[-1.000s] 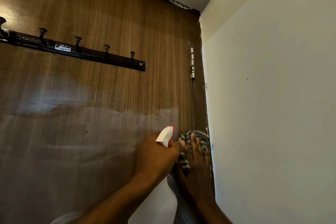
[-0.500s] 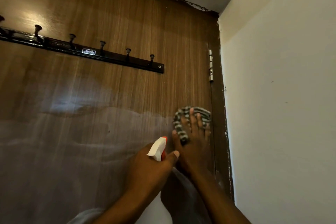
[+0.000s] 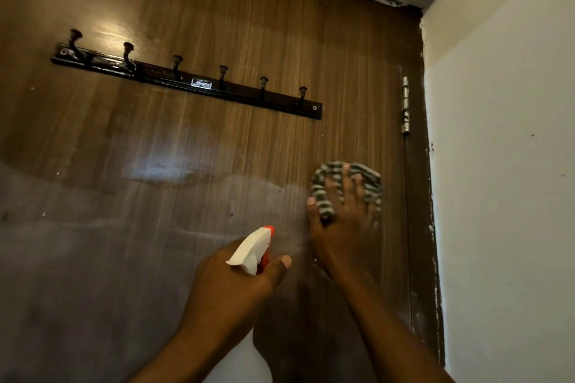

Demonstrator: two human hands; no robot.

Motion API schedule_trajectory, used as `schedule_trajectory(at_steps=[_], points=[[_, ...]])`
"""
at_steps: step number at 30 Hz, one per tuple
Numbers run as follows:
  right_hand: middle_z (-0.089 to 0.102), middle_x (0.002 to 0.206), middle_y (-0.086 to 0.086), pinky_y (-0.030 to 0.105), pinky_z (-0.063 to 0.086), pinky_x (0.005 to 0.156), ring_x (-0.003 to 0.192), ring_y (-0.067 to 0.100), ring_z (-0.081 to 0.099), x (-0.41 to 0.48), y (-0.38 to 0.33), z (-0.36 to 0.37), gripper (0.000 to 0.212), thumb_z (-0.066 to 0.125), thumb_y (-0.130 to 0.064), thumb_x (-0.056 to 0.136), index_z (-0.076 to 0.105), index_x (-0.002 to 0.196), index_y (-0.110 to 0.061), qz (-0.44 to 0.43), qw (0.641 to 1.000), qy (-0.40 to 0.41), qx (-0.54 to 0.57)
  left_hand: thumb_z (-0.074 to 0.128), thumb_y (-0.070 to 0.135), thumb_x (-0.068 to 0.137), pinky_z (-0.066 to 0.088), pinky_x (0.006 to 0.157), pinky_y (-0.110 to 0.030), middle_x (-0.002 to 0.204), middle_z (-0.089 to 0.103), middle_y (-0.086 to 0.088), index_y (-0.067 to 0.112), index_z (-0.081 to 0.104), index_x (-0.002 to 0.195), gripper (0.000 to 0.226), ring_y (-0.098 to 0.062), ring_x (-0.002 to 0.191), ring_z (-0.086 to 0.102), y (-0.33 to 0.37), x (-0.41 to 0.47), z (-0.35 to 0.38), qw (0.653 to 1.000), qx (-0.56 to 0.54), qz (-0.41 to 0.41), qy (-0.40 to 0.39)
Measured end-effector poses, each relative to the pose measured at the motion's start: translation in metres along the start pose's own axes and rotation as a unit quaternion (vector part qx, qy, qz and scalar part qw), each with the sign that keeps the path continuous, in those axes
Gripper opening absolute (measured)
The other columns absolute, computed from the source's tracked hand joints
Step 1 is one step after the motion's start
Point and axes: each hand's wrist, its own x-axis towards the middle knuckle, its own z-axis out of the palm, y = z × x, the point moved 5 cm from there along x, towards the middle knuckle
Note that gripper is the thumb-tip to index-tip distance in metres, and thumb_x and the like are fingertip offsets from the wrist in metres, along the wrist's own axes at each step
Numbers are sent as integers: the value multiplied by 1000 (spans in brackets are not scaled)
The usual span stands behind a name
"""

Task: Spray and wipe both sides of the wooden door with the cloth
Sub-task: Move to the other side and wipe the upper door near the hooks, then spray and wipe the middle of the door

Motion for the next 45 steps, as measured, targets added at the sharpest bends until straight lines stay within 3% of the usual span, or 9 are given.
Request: schedule_trajectory(at_steps=[6,10,14,22,28,33,38,41,45], points=[[18,163,-1,44,4,122,150,22,17,-88,13,12,67,35,-57,95,15,154,-35,-164,982,-70,-55,69,45,73,51,82,-29,98,62,8,23,51,126,61,-17,92,64,-6,-12,-19,999,10,20,23],[19,162,0,49,11,122,150,22,18,-73,41,-1,65,22,-61,97,23,153,-28,-56,995,-58,-63,67,47,73,51,90,-36,114,63,-3,21,47,130,66,-21,100,63,-8,-16,-39,999,21,11,29],[24,161,4,57,19,118,149,26,17,-11,-15,5,66,39,-55,94,19,151,-29,19,1000,-13,-20,67,48,71,50,74,-24,99,64,2,22,52,126,63,-17,90,64,-8,-6,-67,999,24,26,41],[18,163,-1,49,12,121,150,21,17,-107,-61,26,66,39,-54,94,23,154,-32,-182,977,-92,-65,72,49,67,55,81,-34,100,67,3,37,58,122,58,-16,87,66,-20,0,-102,997,45,34,53],[23,161,9,50,17,120,146,31,24,-95,-23,12,74,35,-54,92,21,156,-18,60,998,-13,-13,69,56,66,53,89,-40,111,65,-5,28,51,129,72,-23,98,63,-43,-7,-123,996,80,-17,42],[21,162,8,48,12,120,150,27,14,-29,-116,41,71,31,-57,95,24,155,-21,-32,999,-27,-25,59,67,52,53,89,-43,118,64,0,28,50,130,88,-22,99,64,-45,-3,-145,998,51,-7,27],[14,164,2,44,8,121,150,22,13,-95,-132,50,68,36,-54,94,24,155,-26,-156,983,-84,-57,69,62,58,56,85,-39,112,65,-2,30,53,128,79,-22,94,65,-52,2,-163,997,50,-13,59],[20,162,10,51,11,121,148,30,19,-130,-99,37,62,26,-54,98,34,152,-24,-80,991,-61,-84,72,56,62,56,86,-39,118,62,1,30,51,129,75,-19,99,63,-64,2,-172,996,59,-27,56],[31,156,18,64,21,114,142,39,29,-93,-122,29,65,42,-48,91,16,150,-43,61,997,53,5,67,58,61,54,90,-40,119,63,1,30,50,129,76,-19,101,63,-68,6,-195,998,43,-17,35]])
